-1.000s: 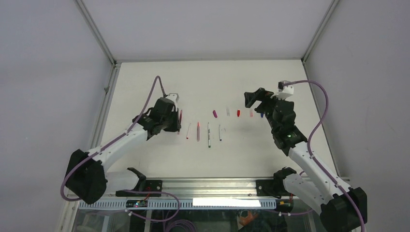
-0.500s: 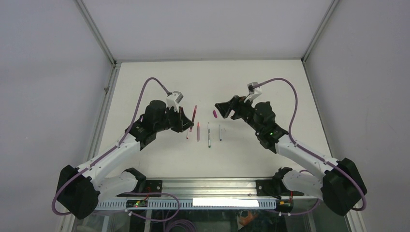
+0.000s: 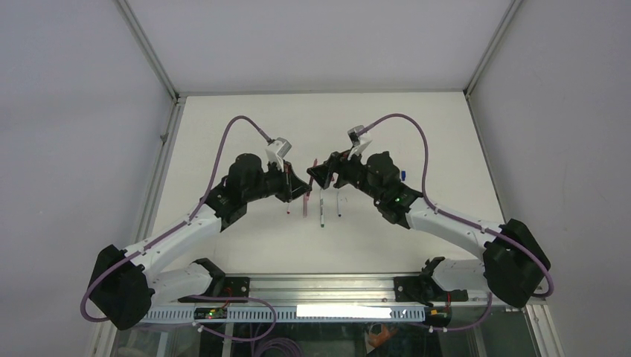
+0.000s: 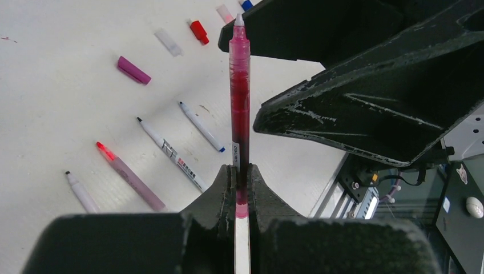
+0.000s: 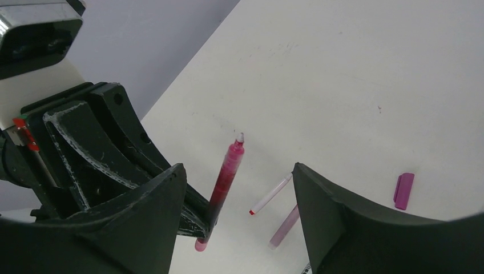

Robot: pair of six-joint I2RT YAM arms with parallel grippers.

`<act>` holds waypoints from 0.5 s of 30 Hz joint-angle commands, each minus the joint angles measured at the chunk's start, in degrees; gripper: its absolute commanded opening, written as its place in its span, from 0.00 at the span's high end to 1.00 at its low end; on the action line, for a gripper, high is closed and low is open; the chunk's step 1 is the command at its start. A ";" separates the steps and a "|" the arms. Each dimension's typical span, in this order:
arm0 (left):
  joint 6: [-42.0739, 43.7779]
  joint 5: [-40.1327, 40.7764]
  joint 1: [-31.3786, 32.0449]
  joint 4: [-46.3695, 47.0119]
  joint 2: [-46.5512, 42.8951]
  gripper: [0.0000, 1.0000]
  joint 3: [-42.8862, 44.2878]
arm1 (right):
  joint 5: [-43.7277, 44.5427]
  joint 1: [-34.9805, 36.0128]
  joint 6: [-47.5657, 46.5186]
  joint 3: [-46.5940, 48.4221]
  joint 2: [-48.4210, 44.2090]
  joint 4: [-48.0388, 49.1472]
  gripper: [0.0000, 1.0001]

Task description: Insert the pens into the pen caps

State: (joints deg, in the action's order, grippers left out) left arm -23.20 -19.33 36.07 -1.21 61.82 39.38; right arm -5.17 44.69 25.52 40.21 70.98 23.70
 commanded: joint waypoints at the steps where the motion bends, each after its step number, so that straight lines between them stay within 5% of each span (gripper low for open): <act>1: -0.53 -1.73 1.33 5.31 0.90 1.00 -0.29 | -0.46 0.82 -2.30 3.34 0.99 2.57 0.29; 6: -0.44 -2.02 1.87 5.82 1.58 1.00 -0.16 | -0.60 0.91 -2.47 3.48 1.83 3.38 0.35; 8: -0.44 -2.07 1.97 6.00 1.71 1.00 -0.30 | -0.78 0.93 -2.52 3.48 2.25 3.81 0.50; 11: -0.49 -2.02 2.15 6.43 1.69 1.00 -0.68 | -0.29 0.93 -2.32 3.71 2.47 3.72 0.98; 14: -0.82 -2.15 2.24 6.72 2.12 0.99 -0.70 | 1.30 0.93 -0.42 3.18 2.37 4.66 1.00; 15: -0.87 -2.41 2.25 7.02 2.48 0.84 -0.82 | 1.49 0.93 0.04 2.91 2.22 5.23 1.00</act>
State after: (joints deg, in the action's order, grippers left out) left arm -23.20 -20.05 37.58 2.50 63.99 38.94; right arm -6.13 46.19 25.17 41.85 73.21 25.45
